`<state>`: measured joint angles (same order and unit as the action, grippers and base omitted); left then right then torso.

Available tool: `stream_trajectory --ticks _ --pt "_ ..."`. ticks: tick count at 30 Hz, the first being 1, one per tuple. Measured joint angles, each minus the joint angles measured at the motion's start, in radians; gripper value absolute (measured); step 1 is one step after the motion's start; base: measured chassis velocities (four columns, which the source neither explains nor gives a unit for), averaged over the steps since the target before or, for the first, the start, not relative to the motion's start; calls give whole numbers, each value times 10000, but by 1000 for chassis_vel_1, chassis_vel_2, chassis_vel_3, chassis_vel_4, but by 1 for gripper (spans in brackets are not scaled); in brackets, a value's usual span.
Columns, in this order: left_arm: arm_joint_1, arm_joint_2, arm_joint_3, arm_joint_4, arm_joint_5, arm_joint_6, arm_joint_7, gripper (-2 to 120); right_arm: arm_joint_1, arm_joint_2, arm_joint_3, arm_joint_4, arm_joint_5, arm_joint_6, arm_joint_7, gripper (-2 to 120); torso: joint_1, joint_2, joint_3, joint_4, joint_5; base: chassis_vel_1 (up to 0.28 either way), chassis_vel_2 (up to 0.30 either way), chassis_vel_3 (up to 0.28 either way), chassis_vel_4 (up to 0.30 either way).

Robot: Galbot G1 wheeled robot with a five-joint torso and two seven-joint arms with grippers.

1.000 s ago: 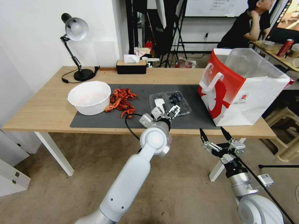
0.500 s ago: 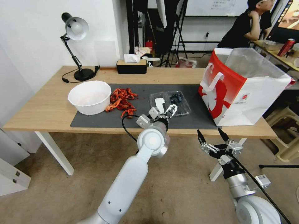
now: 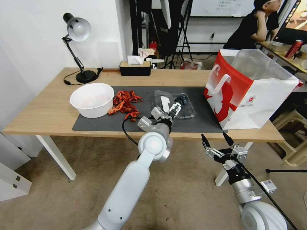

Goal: Close the takeout container lid, then place the container into the takeout bag.

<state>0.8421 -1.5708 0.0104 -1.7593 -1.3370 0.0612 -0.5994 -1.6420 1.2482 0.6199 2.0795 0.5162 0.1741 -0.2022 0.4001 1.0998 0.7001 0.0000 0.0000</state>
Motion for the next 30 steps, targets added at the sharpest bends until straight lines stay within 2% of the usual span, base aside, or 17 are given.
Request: stream_trajectory --ticks 17,30 --pt "-106 260 -316 -153 -90 -107 732 100 -44 -27 -3 50 -36 -6 12 100 -1 2 -1 0 0 0 0 0 0" --pt "-383 458 -462 23 -396 269 1413 100 -128 23 12 64 -88 18 10 100 -2 2 -1 0 0 0 0 0 0"
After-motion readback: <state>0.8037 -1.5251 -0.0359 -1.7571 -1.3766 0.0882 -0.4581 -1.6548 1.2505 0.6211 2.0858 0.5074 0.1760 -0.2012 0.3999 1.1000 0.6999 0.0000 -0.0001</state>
